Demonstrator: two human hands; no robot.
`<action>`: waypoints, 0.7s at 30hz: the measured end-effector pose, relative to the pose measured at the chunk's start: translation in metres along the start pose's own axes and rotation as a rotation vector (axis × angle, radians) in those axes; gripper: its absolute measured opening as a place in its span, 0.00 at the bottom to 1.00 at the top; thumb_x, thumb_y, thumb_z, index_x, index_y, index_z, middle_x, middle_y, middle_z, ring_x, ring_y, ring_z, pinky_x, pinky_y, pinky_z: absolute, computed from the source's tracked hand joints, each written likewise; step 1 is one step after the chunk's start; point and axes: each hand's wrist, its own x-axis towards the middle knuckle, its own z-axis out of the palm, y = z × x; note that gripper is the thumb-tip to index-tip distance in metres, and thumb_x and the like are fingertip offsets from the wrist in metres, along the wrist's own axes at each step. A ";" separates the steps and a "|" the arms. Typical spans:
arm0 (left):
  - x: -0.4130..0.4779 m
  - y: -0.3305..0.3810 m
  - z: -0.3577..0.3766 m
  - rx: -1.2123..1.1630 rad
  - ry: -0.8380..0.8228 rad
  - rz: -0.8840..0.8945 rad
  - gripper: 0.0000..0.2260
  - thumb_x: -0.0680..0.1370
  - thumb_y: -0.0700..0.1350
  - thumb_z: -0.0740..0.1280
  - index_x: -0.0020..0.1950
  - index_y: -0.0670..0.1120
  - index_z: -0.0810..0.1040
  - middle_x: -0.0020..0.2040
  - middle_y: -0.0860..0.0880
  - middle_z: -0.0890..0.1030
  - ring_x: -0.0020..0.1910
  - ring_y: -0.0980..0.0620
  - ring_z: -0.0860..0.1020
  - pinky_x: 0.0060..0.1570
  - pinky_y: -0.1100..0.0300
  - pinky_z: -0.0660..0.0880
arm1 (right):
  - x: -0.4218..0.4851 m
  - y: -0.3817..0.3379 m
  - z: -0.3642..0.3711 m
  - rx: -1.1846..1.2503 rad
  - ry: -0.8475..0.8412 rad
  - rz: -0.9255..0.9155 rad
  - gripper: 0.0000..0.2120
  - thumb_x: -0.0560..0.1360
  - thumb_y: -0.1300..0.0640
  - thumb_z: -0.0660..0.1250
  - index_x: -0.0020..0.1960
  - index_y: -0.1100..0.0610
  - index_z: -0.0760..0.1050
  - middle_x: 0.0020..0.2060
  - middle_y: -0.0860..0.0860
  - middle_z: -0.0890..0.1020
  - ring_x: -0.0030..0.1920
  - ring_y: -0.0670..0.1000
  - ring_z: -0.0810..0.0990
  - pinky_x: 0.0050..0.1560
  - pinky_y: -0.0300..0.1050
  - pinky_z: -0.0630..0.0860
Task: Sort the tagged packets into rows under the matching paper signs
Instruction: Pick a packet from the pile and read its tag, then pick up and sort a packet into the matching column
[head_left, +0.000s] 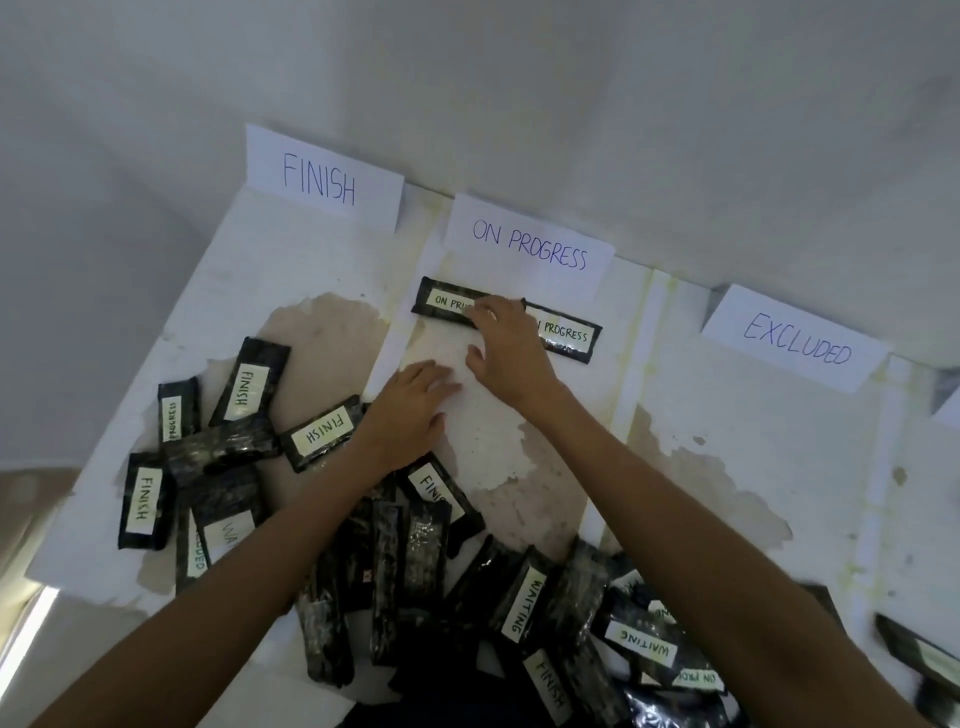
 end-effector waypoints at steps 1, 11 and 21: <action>-0.008 0.001 -0.005 0.001 -0.008 0.065 0.17 0.71 0.38 0.66 0.60 0.43 0.77 0.62 0.42 0.77 0.62 0.39 0.73 0.58 0.44 0.74 | -0.012 -0.003 -0.001 0.019 -0.001 -0.005 0.21 0.67 0.64 0.70 0.60 0.64 0.75 0.57 0.61 0.78 0.56 0.63 0.75 0.55 0.57 0.71; -0.066 0.009 -0.017 0.185 -0.302 0.289 0.29 0.64 0.38 0.68 0.66 0.46 0.73 0.64 0.44 0.74 0.63 0.43 0.73 0.60 0.50 0.71 | -0.133 -0.001 0.011 -0.078 -0.238 0.163 0.24 0.69 0.60 0.68 0.65 0.62 0.72 0.68 0.63 0.69 0.69 0.63 0.65 0.66 0.60 0.66; -0.065 0.016 -0.009 0.324 -0.201 0.314 0.28 0.58 0.47 0.73 0.58 0.47 0.77 0.53 0.48 0.80 0.52 0.47 0.79 0.51 0.55 0.76 | -0.145 -0.001 0.010 -0.104 -0.274 0.155 0.26 0.72 0.59 0.65 0.69 0.59 0.67 0.71 0.62 0.65 0.72 0.63 0.60 0.70 0.61 0.63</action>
